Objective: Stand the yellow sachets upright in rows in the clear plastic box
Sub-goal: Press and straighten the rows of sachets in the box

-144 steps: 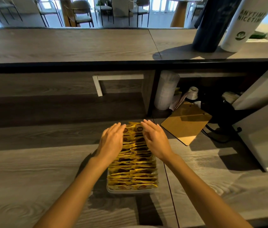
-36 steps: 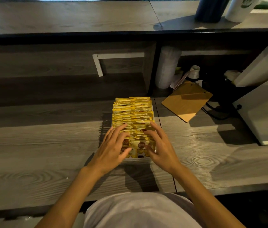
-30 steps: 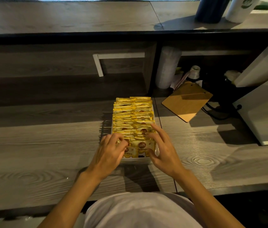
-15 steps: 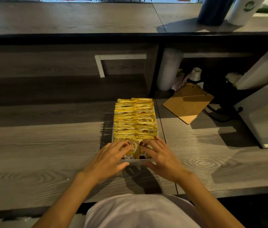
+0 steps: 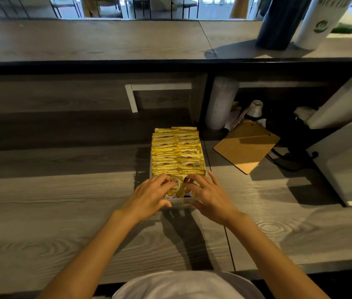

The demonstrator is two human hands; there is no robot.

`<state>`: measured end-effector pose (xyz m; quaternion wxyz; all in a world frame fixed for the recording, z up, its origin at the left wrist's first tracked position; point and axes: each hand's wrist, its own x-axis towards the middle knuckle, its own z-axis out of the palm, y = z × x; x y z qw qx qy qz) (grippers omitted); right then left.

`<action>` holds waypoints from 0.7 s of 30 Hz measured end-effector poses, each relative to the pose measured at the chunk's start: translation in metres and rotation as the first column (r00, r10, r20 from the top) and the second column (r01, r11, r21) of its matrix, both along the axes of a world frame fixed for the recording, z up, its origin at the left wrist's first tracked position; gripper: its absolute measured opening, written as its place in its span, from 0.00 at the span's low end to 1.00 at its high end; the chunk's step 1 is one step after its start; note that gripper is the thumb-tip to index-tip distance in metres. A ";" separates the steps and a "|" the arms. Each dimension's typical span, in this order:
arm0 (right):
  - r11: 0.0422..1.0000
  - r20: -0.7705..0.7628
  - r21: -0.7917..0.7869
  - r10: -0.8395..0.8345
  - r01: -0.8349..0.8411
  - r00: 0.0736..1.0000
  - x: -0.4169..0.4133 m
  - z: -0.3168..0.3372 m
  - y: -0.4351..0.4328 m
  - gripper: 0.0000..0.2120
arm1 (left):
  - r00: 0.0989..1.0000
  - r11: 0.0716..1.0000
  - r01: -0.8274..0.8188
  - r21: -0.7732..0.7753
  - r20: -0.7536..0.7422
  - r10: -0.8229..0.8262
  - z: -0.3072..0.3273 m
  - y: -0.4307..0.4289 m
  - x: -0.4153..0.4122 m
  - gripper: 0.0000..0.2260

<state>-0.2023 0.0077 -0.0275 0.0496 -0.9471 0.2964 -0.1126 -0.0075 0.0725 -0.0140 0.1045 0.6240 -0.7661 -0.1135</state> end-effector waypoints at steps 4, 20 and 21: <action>0.999 -0.020 0.038 -0.013 0.014 1.000 0.012 0.005 -0.019 0.25 | 1.000 1.000 -0.026 0.016 0.014 0.026 0.005 -0.020 0.005 0.25; 0.990 -0.001 0.121 -0.068 0.067 0.998 0.046 0.012 -0.083 0.22 | 0.989 0.981 -0.140 0.136 0.066 0.132 0.023 -0.089 0.019 0.20; 0.990 -0.008 0.119 -0.069 0.069 0.998 0.048 0.012 -0.085 0.23 | 0.988 0.980 -0.145 0.138 0.065 0.137 0.023 -0.090 0.019 0.20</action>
